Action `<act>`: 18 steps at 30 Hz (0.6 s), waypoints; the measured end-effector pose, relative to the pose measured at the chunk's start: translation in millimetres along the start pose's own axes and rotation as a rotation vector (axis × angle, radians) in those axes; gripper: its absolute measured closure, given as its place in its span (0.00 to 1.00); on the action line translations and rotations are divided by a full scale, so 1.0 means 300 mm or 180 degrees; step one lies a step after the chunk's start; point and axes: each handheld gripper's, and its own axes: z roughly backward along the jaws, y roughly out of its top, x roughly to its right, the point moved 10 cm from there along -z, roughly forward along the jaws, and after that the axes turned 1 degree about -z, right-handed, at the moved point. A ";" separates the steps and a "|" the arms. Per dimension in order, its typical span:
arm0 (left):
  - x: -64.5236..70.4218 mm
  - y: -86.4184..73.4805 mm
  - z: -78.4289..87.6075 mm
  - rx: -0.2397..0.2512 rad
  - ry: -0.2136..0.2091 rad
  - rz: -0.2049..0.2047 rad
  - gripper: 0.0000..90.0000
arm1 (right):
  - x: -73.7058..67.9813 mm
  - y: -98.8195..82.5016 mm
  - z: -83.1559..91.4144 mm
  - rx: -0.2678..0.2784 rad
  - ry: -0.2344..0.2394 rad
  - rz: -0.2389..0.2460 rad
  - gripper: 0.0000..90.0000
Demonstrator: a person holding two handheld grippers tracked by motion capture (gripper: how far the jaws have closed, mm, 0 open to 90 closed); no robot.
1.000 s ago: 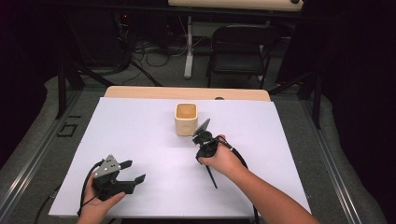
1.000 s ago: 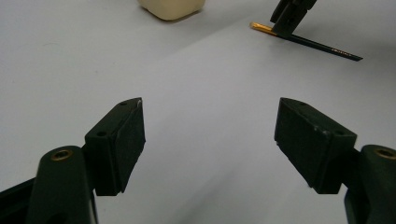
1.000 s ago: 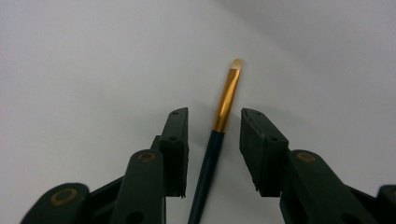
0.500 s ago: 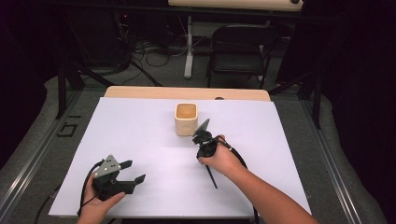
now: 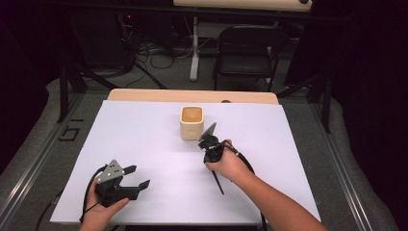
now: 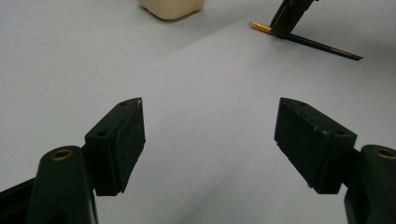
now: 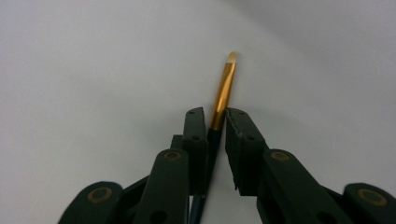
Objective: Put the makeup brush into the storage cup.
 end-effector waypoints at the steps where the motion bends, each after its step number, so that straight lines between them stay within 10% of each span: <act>1: 0.000 0.000 0.000 -0.0001 -0.0001 0.0001 0.28 | 0.001 -0.001 0.000 -0.0010 -0.0010 -0.0003 0.88; 18: -0.001 -0.001 -0.001 -0.0006 0.0002 -0.0004 0.28 | 0.000 -0.006 -0.013 -0.0014 0.0030 -0.0080 0.91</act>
